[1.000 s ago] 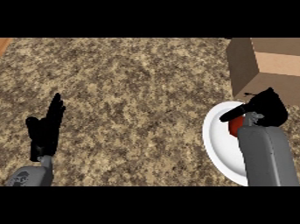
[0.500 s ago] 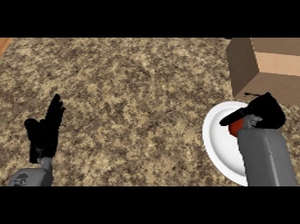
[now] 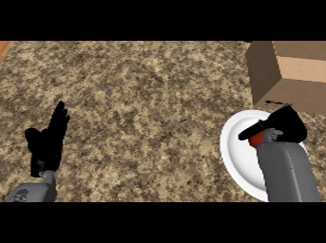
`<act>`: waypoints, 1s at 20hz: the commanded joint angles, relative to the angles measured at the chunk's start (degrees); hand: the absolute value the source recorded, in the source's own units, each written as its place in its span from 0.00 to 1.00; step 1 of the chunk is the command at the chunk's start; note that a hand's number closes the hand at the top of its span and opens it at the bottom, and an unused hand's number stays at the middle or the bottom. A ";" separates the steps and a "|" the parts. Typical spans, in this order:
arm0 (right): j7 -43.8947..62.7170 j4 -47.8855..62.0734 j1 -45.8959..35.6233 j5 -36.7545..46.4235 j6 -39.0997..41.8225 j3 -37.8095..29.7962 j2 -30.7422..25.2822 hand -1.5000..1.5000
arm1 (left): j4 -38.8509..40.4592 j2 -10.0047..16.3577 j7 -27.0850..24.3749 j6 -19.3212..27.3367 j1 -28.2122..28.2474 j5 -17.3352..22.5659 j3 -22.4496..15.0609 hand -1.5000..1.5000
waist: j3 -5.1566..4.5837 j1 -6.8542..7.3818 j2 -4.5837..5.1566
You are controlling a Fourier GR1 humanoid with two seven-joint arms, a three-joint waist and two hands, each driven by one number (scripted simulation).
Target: Pick the bell pepper from the plate and place it in the cardboard box
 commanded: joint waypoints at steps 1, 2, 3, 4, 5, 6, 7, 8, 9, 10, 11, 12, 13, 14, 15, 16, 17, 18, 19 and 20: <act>8.42 5.14 -0.87 -0.02 -4.11 -0.10 0.08 0.00 | 0.66 -0.81 -2.16 0.59 0.91 -1.01 0.08 0.50 | 0.01 0.18 0.15; 7.77 2.30 -0.06 0.76 0.44 -1.87 0.08 0.00 | 0.44 0.39 -0.35 -0.18 0.23 -0.52 0.79 0.50 | 0.00 -0.21 0.04; 4.19 8.95 -4.48 0.81 -2.90 -4.77 -1.29 0.00 | 2.83 0.51 1.68 -1.06 -3.92 0.94 2.15 0.50 | 0.02 0.00 0.28; 6.43 9.14 -2.50 0.22 -5.95 -0.80 0.07 0.00 | 2.28 -1.39 -2.02 0.14 -0.08 -1.19 0.06 0.50 | 0.02 0.20 0.17; 7.12 4.88 -1.32 0.86 -2.34 -1.33 0.07 0.00 | 4.81 0.49 -3.99 -2.13 -1.12 0.69 2.78 0.50 | -0.02 -0.25 0.09; 9.31 6.55 -3.39 -0.23 -2.58 0.11 0.07 0.00 | 4.35 -1.00 -2.54 -0.24 -2.01 -0.45 1.70 0.50 | -0.01 -0.06 0.10; 4.35 7.91 -2.29 0.75 -3.38 -2.79 0.07 1.00 | 0.55 -2.20 0.65 1.41 -0.87 -1.89 -0.36 0.50 | 0.03 -0.05 0.06; -0.50 13.95 -3.85 0.70 -6.44 -3.95 -0.75 1.00 | -2.17 -0.10 1.45 -1.10 1.70 -0.96 0.34 0.50 | 0.04 0.27 0.11; 0.39 9.40 -2.10 0.56 -6.93 1.19 0.06 1.00 | -1.50 -2.25 0.20 0.03 2.05 -1.64 0.41 0.50 | 0.02 -0.04 0.04; 1.01 5.40 -0.49 3.79 -5.73 1.91 0.06 1.00 | 0.78 -3.33 -0.55 1.89 0.82 -3.01 -0.36 0.50 | 0.01 -0.24 0.01; -0.45 13.41 -4.24 5.60 -8.89 -0.65 -0.71 1.00 | -2.97 -1.63 1.54 0.48 1.81 -2.47 -0.40 0.50 | 0.03 0.25 0.10; -1.32 11.90 -3.38 5.40 -7.72 -0.92 -1.53 1.00 | -6.33 0.86 4.36 -1.13 2.52 -1.45 0.78 0.50 | 0.04 0.21 0.03; 0.04 7.10 -2.69 5.73 -4.33 -0.22 -1.89 1.00 | 2.17 -1.68 -1.00 -0.85 -0.30 -1.10 1.98 0.50 | -0.01 -0.34 0.05; -2.61 10.73 -1.50 6.98 -9.46 -0.02 -1.19 1.00 | 2.28 -0.94 -1.37 -2.00 -0.65 -0.75 2.53 0.50 | 0.01 -0.19 0.10; 1.50 9.35 -3.67 9.05 -6.44 0.92 -0.22 1.00 | 0.96 -1.35 -0.93 -1.36 1.28 -1.55 1.55 0.50 | 0.00 -0.09 0.05; -13.34 6.99 -1.09 3.25 0.28 2.48 -3.81 1.00 | 2.27 -1.44 -0.87 -0.70 -1.94 -1.36 2.40 0.50 | 0.00 -0.50 0.02; -24.10 6.34 2.47 1.82 1.35 6.64 -3.79 1.00 | 1.27 -0.61 -0.46 -0.53 -0.29 -1.96 1.83 0.50 | 0.03 -0.92 -0.19; -29.60 5.92 3.97 2.09 4.20 11.74 -2.77 1.00 | 1.54 -0.16 -0.48 -1.50 0.50 -0.80 2.59 0.50 | -0.01 -0.78 -0.59; -35.07 6.40 3.42 1.09 6.45 14.55 -3.40 1.00 | 0.13 -1.58 -0.01 -1.06 0.31 -1.40 0.90 0.50 | 0.14 0.19 -0.81; -39.91 5.97 3.89 1.04 7.61 18.39 -2.91 1.00 | 1.32 -1.22 -0.19 -1.22 -0.22 -1.48 1.21 0.50 | 0.10 0.43 -0.63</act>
